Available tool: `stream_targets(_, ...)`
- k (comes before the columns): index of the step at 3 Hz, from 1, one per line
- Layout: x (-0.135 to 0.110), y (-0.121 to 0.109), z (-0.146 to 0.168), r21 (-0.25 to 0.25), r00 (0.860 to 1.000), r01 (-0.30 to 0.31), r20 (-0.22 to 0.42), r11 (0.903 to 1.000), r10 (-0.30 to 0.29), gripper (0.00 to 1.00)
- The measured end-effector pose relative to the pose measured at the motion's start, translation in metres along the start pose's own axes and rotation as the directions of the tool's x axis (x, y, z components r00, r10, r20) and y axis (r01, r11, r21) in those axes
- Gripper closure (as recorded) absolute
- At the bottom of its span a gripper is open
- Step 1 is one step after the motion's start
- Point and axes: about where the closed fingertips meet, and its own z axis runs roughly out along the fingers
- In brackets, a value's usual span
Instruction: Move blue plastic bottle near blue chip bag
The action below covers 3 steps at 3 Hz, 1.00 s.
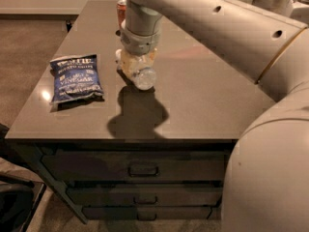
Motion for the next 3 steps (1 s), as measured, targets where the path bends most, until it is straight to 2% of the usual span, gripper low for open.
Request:
stream_targets(2, -0.01, 0.047, -0.004, -0.049, 0.994, 0.097, 0.045, 0.994, -0.095, 0.41)
stream_targets(3, -0.01, 0.048, -0.003, -0.05, 0.995, 0.097, 0.043, 0.994, -0.095, 0.17)
